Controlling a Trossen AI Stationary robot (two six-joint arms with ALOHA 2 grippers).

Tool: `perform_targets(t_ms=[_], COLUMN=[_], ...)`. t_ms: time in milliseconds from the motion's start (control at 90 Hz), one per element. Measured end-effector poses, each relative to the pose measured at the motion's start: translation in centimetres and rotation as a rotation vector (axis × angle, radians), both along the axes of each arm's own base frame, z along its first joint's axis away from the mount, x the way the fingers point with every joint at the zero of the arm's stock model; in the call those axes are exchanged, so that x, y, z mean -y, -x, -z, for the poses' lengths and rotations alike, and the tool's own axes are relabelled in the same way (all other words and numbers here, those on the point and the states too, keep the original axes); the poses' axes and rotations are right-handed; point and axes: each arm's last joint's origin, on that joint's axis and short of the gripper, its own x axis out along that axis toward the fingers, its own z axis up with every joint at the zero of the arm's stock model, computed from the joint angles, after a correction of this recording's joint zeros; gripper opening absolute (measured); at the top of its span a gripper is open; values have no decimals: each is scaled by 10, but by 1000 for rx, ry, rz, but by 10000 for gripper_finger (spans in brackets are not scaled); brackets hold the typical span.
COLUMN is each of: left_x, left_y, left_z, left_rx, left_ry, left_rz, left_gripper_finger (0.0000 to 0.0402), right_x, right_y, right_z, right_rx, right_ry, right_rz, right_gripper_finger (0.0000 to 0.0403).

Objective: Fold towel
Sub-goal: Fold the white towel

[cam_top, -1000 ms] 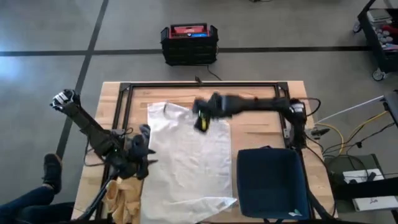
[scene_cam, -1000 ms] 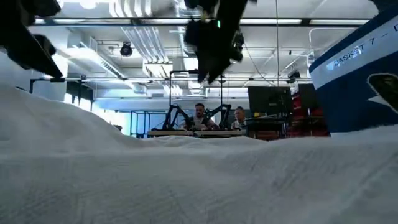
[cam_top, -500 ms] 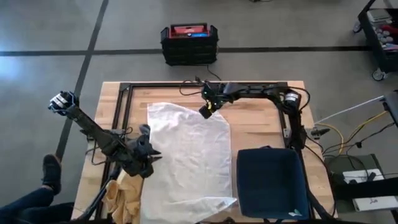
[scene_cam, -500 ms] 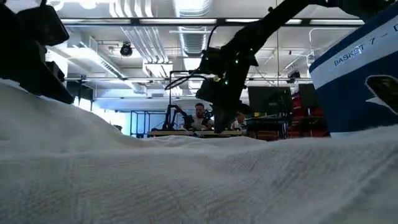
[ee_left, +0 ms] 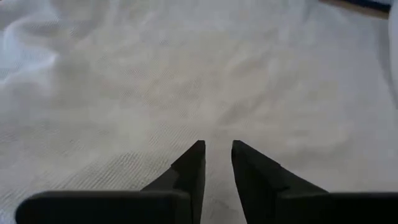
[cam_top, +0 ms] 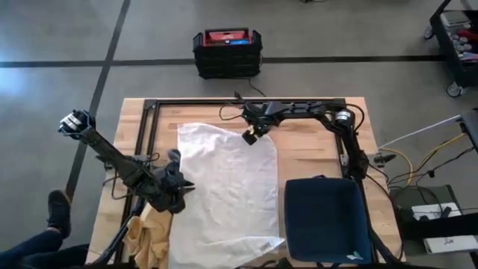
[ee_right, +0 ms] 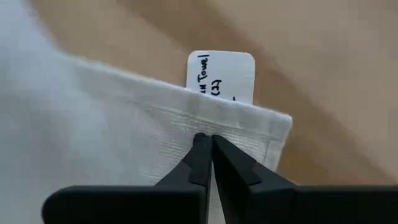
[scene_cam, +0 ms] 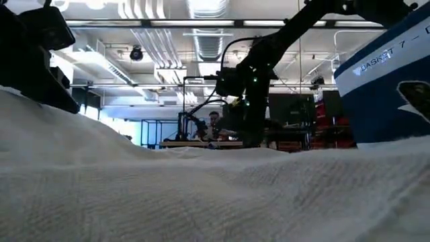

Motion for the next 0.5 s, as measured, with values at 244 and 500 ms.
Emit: perform_targets(t_ms=[244, 500], left_x=[3, 8], left_y=[-1, -5], left_z=[7, 6], left_rx=[-65, -91], left_ry=[41, 44], left_rz=[31, 48], left_gripper_finger=[60, 59], right_x=[1, -7], right_y=[8, -2], right_z=[-3, -33], right_rx=[-89, 52], right_ry=[46, 87], right_rz=[30, -73], right_gripper_finger=[2, 2])
